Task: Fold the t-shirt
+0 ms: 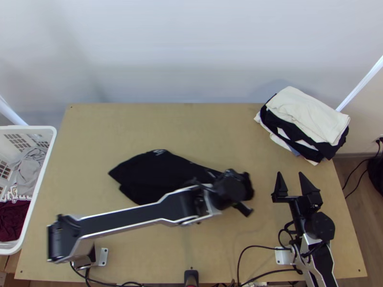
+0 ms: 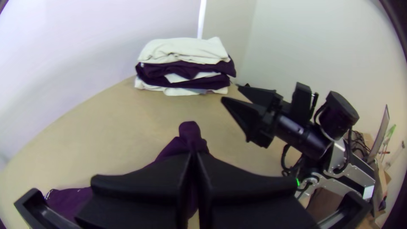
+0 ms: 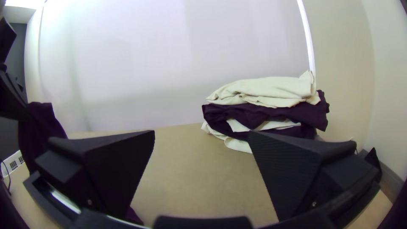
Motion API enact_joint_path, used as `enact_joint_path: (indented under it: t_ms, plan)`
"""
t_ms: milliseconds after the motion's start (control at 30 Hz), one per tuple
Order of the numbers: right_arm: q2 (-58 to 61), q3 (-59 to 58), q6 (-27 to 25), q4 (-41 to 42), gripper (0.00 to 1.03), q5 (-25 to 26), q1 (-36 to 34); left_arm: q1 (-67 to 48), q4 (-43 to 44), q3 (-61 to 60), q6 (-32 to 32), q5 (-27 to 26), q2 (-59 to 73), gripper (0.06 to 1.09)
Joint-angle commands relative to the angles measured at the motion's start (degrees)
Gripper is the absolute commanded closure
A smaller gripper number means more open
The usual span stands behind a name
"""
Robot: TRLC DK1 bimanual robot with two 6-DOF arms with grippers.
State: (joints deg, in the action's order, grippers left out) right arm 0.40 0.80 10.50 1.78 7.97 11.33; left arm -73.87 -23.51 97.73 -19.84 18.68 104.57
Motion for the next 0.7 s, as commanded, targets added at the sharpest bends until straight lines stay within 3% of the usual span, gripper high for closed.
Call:
enact_joint_path:
  t_ms: [0, 33, 67, 167, 367, 667]
  plan:
    - [-0.5, -0.5, 0.7, -0.8, 0.04, 0.1, 0.1, -1.5, -0.7, 5.5, -1.5, -3.3, 1.5, 0.47]
    - [-0.5, -0.5, 0.7, -0.7, 0.04, 0.1, 0.1, -1.5, -1.3, 5.8, -1.4, -5.7, 1.2, 0.24]
    - [-0.5, -0.5, 0.7, -0.8, 0.04, 0.1, 0.1, -1.3, -1.3, 6.1, -1.3, -7.5, 0.6, 0.08]
    - [-0.5, -0.5, 0.7, -0.7, 0.04, 0.1, 0.1, -0.7, -2.6, 6.3, -1.3, -13.0, -1.9, 0.1]
    - [-0.5, -0.5, 0.7, -0.8, 0.04, 0.1, 0.1, 3.1, -8.0, 5.8, -0.6, -13.1, -8.4, 0.1]
    - [-0.5, -0.5, 0.7, -0.7, 0.04, 0.1, 0.1, 20.2, -15.4, 1.0, 2.7, -13.2, -19.1, 0.1]
